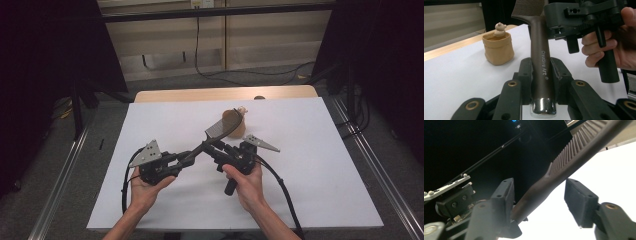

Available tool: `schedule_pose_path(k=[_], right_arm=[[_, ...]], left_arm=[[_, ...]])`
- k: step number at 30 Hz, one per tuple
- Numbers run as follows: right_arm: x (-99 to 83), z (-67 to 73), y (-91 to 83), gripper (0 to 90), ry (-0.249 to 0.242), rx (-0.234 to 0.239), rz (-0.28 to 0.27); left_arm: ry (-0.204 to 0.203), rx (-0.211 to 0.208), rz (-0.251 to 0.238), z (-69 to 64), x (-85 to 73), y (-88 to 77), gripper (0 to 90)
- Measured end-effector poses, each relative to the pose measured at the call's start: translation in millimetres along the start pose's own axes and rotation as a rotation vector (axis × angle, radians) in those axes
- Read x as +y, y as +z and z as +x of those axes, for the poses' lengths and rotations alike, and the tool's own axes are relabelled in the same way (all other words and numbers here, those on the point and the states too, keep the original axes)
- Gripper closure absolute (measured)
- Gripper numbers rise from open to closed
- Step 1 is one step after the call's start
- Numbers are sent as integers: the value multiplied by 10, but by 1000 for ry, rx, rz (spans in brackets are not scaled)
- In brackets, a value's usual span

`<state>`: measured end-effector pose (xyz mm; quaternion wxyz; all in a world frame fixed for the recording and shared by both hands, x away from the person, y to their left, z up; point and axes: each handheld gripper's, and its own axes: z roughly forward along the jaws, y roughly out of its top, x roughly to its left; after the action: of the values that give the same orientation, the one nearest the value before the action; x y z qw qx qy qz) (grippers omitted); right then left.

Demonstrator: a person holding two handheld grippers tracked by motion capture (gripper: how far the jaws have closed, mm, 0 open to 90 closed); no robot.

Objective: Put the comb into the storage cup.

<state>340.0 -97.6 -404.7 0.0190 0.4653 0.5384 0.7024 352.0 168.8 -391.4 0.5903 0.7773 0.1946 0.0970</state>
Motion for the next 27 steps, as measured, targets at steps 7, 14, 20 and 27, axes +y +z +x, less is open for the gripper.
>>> schedule_pose_path(k=[7, 14, 20, 27], right_arm=[[-19, -3, 40, 537, 78, 15, -13], [-25, -16, 56, 651, 122, 15, -17], [-37, -34, 47, 689, 163, 8, -30], [-78, -105, 5, 706, 236, 9, -41]], left_arm=[[4, 4, 9, 6, -11, 20, 726], [11, 10, 6, 10, -12, 10, 727], [16, 6, 12, 7, -20, 41, 726], [24, -2, 31, 4, -37, 105, 726]])
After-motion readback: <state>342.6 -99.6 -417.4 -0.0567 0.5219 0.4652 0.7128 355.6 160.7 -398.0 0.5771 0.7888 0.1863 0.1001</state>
